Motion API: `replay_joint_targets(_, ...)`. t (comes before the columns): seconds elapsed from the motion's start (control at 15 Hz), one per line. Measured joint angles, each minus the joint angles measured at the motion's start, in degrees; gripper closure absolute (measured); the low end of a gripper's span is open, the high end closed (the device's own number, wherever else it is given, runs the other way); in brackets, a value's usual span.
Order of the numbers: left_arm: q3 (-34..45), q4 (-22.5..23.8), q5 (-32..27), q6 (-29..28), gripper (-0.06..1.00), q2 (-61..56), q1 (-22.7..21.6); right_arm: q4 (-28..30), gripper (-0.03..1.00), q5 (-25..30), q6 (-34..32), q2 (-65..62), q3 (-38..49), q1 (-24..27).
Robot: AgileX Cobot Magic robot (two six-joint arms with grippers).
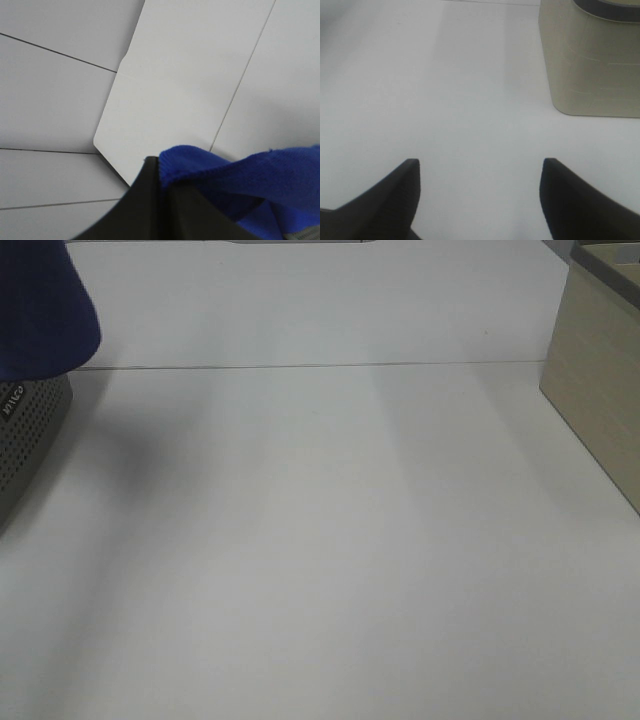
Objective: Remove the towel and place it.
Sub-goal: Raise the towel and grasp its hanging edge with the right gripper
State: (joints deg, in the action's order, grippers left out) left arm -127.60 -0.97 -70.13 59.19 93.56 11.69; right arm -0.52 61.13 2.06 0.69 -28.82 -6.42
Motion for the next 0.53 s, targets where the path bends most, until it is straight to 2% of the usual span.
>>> replay_joint_targets(0.07,0.0,-3.61,-0.06,0.0,0.94,-1.55,0.0,-2.81,0.29,-1.55,1.38,4.76,-0.69,0.0)
replay_joint_targets(0.13,0.0,-5.73,-0.06,0.23,0.94,-2.12,0.0,-5.73,0.29,-5.79,2.35,7.91,-1.15,0.0)
replay_joint_targets(0.27,0.0,-10.31,-0.06,1.49,0.94,-2.64,0.0,-14.55,0.29,-17.88,9.22,15.47,-1.15,0.0)
replay_joint_targets(0.33,0.0,-11.57,-0.06,2.12,0.94,-2.64,0.0,-17.53,0.29,-20.91,12.15,17.76,-1.15,0.0)
replay_joint_targets(0.47,0.0,-15.87,-0.06,5.67,0.94,-2.64,0.0,-30.83,0.29,-30.02,25.44,26.93,-1.26,0.0)
replay_joint_targets(0.53,0.0,-17.7,-0.06,7.73,0.94,-2.64,0.0,-40.79,0.29,-32.95,35.52,31.97,-1.26,0.0)
